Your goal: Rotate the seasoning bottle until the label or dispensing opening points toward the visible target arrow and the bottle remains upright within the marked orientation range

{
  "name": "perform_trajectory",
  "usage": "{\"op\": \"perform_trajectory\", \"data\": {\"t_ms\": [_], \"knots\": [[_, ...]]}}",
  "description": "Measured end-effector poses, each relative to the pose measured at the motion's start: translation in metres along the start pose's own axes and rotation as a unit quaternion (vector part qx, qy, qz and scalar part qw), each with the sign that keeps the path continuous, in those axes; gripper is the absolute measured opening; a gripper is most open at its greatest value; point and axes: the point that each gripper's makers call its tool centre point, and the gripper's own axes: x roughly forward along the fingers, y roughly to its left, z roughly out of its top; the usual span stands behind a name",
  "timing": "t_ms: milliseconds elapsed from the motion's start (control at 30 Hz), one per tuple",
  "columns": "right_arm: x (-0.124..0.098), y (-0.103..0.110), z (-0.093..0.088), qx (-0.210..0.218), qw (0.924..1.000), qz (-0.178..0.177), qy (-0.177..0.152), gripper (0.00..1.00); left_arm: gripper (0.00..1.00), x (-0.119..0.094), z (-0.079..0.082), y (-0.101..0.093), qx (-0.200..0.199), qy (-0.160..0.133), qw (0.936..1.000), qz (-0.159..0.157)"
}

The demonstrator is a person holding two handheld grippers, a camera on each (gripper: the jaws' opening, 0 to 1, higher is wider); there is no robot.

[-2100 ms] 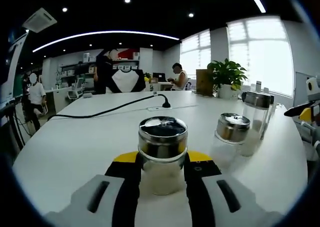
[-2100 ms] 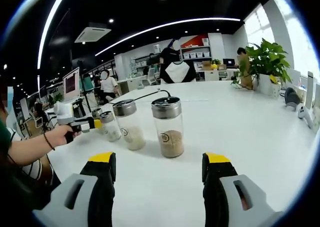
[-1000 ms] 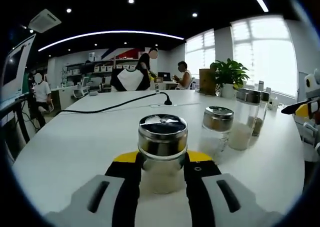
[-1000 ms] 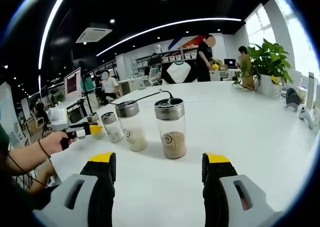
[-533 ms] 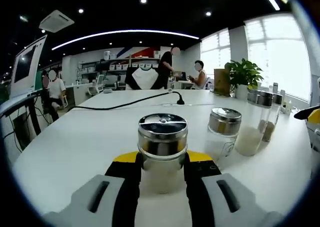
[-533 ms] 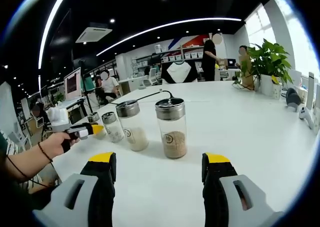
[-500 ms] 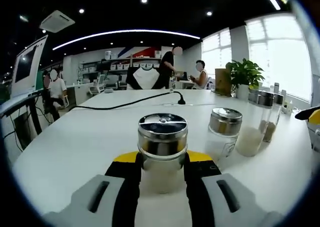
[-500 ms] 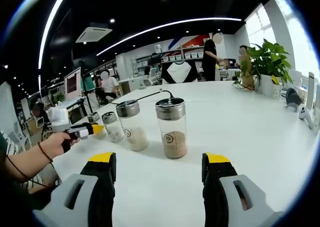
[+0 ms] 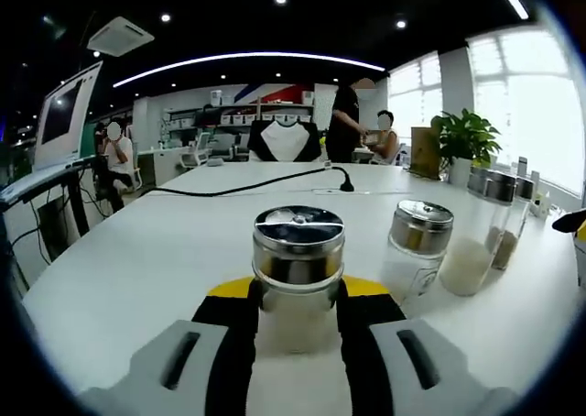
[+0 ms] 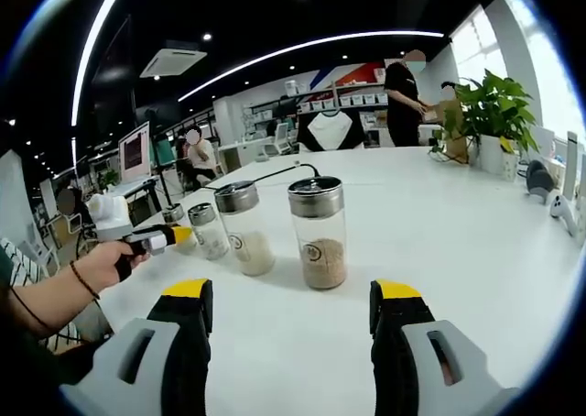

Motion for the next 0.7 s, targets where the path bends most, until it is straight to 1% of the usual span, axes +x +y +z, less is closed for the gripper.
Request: {"op": "perform_trajectory", "data": {"t_ms": [133, 300, 333, 367, 400, 433, 467, 500, 567, 633, 667, 700], "knots": [[0.001, 0.001, 0.000, 0.000, 1.0000, 0.001, 0.001, 0.70, 0.35, 0.001, -0.001, 0.000, 0.007, 0.003, 1.0000, 0.001], [0.001, 0.001, 0.001, -0.004, 1.0000, 0.001, 0.001, 0.71, 0.36, 0.000, -0.002, 0.001, 0.003, 0.005, 1.0000, 0.002], [0.001, 0.001, 0.002, -0.005, 1.0000, 0.003, -0.002, 0.71, 0.39, 0.000, -0.001, 0.002, -0.004, 0.000, 1.0000, 0.005], [0.000, 0.002, 0.003, -0.005, 1.0000, 0.004, -0.004, 0.71, 0.47, -0.001, 0.002, 0.005, -0.020, -0.011, 0.9997, 0.009], [0.000, 0.002, 0.004, -0.006, 1.0000, 0.004, -0.005, 0.71, 0.52, -0.003, 0.001, 0.006, -0.016, -0.010, 0.9998, 0.006], [0.000, 0.002, 0.005, -0.006, 0.9999, 0.004, -0.008, 0.71, 0.56, -0.005, 0.003, 0.007, -0.011, -0.013, 0.9998, 0.000], [0.000, 0.002, 0.006, -0.006, 0.9999, 0.005, -0.008, 0.71, 0.56, -0.006, 0.005, 0.004, -0.005, -0.020, 0.9997, -0.012], [0.000, 0.002, 0.006, -0.006, 0.9999, 0.005, -0.008, 0.71, 0.56, -0.009, 0.009, 0.000, -0.003, -0.030, 0.9989, -0.035], [0.000, 0.002, 0.005, -0.008, 0.9999, 0.005, -0.007, 0.71, 0.57, -0.012, 0.014, -0.006, 0.003, -0.041, 0.9970, -0.066], [0.000, 0.001, 0.005, -0.007, 1.0000, 0.003, -0.006, 0.71, 0.57, -0.014, 0.016, -0.007, 0.024, -0.039, 0.9952, -0.086], [0.000, 0.000, 0.004, -0.005, 1.0000, 0.003, -0.006, 0.71, 0.57, -0.014, 0.019, -0.005, 0.041, -0.043, 0.9938, -0.094], [0.000, 0.000, 0.004, -0.005, 1.0000, 0.002, -0.005, 0.71, 0.58, -0.014, 0.022, -0.004, 0.049, -0.045, 0.9920, -0.107]]}}
